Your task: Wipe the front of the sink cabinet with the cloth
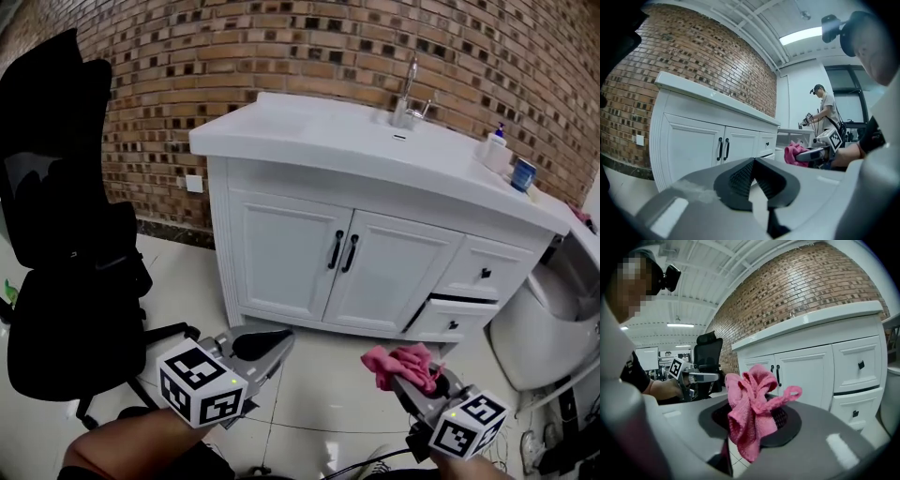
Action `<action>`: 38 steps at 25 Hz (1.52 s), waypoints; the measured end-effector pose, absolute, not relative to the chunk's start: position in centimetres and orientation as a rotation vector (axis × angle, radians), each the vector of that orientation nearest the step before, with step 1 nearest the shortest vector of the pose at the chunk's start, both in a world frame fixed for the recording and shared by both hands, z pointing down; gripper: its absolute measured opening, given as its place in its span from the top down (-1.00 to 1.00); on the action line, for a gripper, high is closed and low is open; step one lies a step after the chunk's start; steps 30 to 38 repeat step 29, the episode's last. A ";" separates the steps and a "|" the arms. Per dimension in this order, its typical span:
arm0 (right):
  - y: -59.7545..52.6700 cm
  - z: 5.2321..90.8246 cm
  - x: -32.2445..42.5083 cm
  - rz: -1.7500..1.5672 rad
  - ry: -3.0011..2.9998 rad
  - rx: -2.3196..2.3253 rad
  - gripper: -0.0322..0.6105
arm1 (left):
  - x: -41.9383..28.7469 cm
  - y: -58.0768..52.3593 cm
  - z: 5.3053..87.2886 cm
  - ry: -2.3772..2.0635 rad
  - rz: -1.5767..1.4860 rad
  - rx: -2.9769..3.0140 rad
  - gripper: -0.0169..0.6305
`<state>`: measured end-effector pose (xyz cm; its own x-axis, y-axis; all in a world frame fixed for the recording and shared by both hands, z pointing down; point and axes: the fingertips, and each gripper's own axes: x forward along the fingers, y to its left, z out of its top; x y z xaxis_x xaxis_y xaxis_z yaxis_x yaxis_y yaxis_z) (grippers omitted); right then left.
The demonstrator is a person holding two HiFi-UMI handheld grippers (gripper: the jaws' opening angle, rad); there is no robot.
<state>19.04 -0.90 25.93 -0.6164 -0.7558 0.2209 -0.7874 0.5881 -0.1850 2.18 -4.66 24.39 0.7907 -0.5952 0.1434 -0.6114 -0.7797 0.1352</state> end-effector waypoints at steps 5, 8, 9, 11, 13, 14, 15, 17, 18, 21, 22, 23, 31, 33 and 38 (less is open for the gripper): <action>-0.7 25.6 18.1 0.392 -2.710 1.273 0.52 | 3.2 -4.8 25.2 -0.953 0.193 2.824 0.93; -0.4 25.4 17.7 0.342 -2.702 1.272 0.52 | 2.9 -4.8 25.2 -0.963 0.199 2.829 0.93; -0.5 25.5 17.7 0.339 -2.698 1.277 0.52 | 2.7 -4.8 25.1 -0.967 0.195 2.826 0.93; -0.6 25.6 17.8 0.356 -2.697 1.286 0.52 | 2.3 -5.0 24.9 -0.976 0.180 2.822 0.93; -0.7 25.7 18.0 0.370 -2.697 1.292 0.52 | 2.3 -5.3 24.8 -0.979 0.167 2.816 0.93; -0.6 25.7 18.0 0.373 -2.696 1.291 0.52 | 2.3 -5.3 24.8 -0.980 0.164 2.812 0.93; -0.5 25.7 18.0 0.376 -2.695 1.290 0.52 | 2.3 -5.3 24.9 -0.981 0.165 2.809 0.93; -0.4 25.7 18.1 0.378 -2.695 1.290 0.52 | 2.3 -5.3 25.0 -0.980 0.170 2.806 0.93; -0.4 25.7 18.1 0.380 -2.696 1.292 0.52 | 2.3 -5.4 25.1 -0.979 0.172 2.806 0.93; -0.5 25.8 18.4 0.386 -2.694 1.300 0.52 | 2.2 -5.4 25.1 -0.977 0.166 2.806 0.93; -0.6 25.9 18.5 0.389 -2.691 1.301 0.52 | 2.1 -5.4 25.0 -0.979 0.163 2.807 0.93; -0.6 26.0 18.4 0.392 -2.689 1.301 0.52 | 2.1 -5.5 24.9 -0.981 0.160 2.806 0.93; -0.6 26.0 17.8 0.402 -2.691 1.283 0.53 | 1.7 -5.6 24.9 -0.985 0.153 2.795 0.93; -0.6 26.0 17.8 0.402 -2.691 1.283 0.53 | 1.7 -5.6 24.9 -0.985 0.153 2.795 0.93; -0.6 26.0 17.8 0.402 -2.691 1.283 0.53 | 1.7 -5.6 24.9 -0.985 0.153 2.795 0.93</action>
